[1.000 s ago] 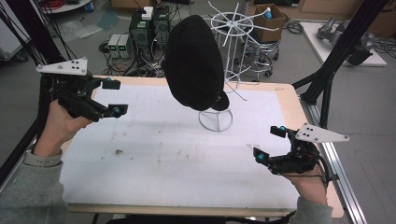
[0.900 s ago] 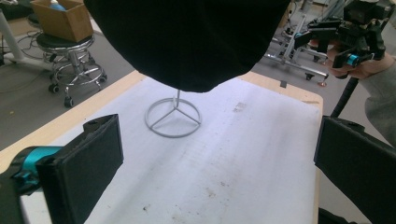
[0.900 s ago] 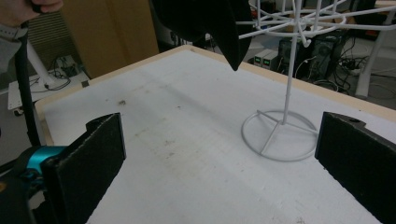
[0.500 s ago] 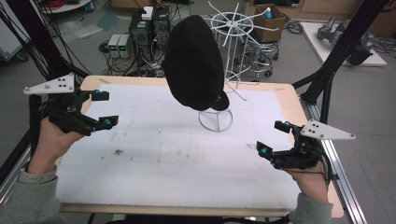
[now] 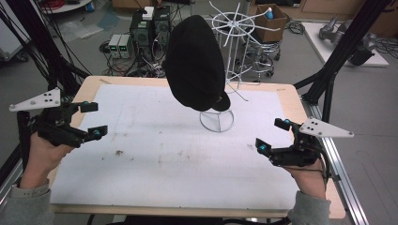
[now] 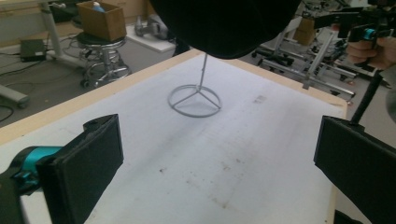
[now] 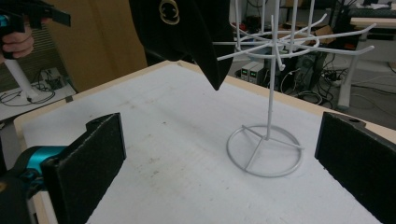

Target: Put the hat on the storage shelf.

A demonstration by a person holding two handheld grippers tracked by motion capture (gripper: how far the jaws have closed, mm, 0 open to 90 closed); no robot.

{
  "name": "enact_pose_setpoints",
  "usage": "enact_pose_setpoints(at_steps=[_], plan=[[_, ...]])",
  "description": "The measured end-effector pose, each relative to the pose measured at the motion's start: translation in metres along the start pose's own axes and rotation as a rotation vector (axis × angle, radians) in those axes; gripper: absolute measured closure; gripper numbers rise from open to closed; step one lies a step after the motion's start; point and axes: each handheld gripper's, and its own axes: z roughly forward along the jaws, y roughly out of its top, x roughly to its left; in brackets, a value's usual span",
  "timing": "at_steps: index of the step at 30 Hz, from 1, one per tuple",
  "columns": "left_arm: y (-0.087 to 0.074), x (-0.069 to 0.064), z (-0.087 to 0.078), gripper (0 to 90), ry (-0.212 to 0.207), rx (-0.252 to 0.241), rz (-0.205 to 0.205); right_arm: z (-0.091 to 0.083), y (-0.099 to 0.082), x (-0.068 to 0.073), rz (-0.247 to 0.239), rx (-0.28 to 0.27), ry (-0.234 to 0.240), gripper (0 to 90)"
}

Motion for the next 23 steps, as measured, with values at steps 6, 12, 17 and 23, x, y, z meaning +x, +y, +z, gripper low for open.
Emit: enact_pose_setpoints(at_steps=[6, 12, 17, 23], plan=[[-0.004, 0.001, -0.005, 1.7, 0.023, -0.015, -0.005, 0.001, 0.0, -0.001, 0.001, -0.007, -0.014, 0.8], [-0.015, 0.005, -0.006, 1.7, 0.051, -0.021, -0.019, 0.002, 0.001, -0.002, 0.007, -0.018, -0.068, 0.8], [-0.021, 0.006, -0.004, 1.7, 0.037, -0.049, -0.071, 0.003, 0.001, 0.0, 0.021, -0.035, -0.118, 0.8], [-0.024, -0.004, -0.003, 1.7, 0.083, -0.022, -0.032, 0.004, 0.002, 0.001, 0.036, -0.041, -0.138, 0.8]])
